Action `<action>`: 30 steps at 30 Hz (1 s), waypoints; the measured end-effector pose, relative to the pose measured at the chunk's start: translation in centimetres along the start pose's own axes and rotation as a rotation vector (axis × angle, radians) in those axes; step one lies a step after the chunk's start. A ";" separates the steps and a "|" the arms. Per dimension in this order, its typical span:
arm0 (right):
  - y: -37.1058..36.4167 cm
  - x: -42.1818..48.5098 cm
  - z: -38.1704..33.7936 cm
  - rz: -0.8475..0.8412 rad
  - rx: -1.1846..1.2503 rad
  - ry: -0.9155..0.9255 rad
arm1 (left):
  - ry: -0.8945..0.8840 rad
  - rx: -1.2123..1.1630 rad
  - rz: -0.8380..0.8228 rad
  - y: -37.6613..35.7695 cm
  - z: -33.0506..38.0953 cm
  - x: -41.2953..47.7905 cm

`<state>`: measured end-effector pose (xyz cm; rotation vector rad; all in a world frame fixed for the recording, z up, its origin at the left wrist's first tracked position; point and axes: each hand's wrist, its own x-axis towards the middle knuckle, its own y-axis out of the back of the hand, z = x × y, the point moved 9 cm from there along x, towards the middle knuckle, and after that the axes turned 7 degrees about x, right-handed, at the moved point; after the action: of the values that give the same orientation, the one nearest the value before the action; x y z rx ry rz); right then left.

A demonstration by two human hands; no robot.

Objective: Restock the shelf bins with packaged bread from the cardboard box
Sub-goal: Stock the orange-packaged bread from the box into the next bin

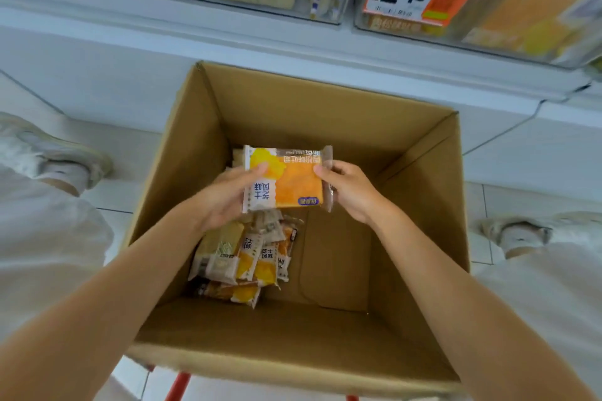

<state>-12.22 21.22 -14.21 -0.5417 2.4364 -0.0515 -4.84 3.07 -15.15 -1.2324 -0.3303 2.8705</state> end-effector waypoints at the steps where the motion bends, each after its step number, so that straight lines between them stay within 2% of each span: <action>1: -0.3 -0.1 0.4 -0.016 0.029 -0.026 | 0.037 0.009 -0.009 -0.3 -1.0 -0.2; 4: -0.5 0.2 1.0 0.020 -0.004 -0.031 | 0.031 0.111 0.117 0.6 -1.9 0.0; 6: -0.2 0.4 -0.3 0.065 -0.190 0.094 | -0.081 0.422 0.145 1.0 -0.3 0.1; 8: -1.9 0.4 -1.5 -0.045 -0.334 0.189 | -0.170 0.746 0.078 -0.2 1.6 0.0; 10: -4.1 0.2 -1.6 -0.190 -0.464 0.204 | -0.256 0.881 0.073 -1.4 3.2 0.2; 11: -4.5 0.3 -1.7 -0.198 -0.518 0.216 | -0.316 0.852 0.137 -1.3 4.1 0.2; 13: -3.6 0.7 -2.6 -0.073 -0.487 0.267 | -0.395 0.625 0.334 0.2 5.1 0.0; 15: -0.8 1.3 -2.1 0.099 -0.223 0.213 | -0.308 0.436 0.476 2.2 3.9 -0.1; 16: 0.3 1.5 -1.3 0.154 -0.069 0.161 | -0.210 0.362 0.464 2.7 2.7 0.1; 17: 0.8 1.5 -0.3 0.173 0.059 0.108 | -0.096 0.249 0.380 2.6 1.2 0.5; 19: 0.5 1.5 1.7 0.131 0.209 0.011 | 0.104 -0.010 0.117 0.8 -1.9 0.9; 20: 0.0 1.4 2.5 0.088 0.255 -0.026 | 0.138 -0.078 0.065 0.3 -2.6 0.9; 22: -0.7 1.2 4.2 0.007 0.312 -0.101 | 0.129 -0.075 0.138 1.3 -3.5 1.2; 24: -0.8 1.0 6.6 -0.019 0.218 -0.183 | 0.074 -0.059 0.293 3.5 -3.8 1.6; 26: -0.9 0.6 10.1 -0.041 -0.073 -0.290 | 0.022 -0.045 0.400 5.3 -3.7 1.7; 28: -2.0 0.0 14.1 -0.129 -0.342 -0.404 | 0.004 -0.045 0.461 6.3 -4.1 1.7; 30: -3.6 -0.4 17.8 -0.197 -0.400 -0.501 | -0.003 -0.042 0.462 6.3 -4.4 1.9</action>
<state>-0.03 19.75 -27.63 -0.8536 1.8989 0.4458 -2.53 -2.13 -20.68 -1.4843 -0.1149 3.2559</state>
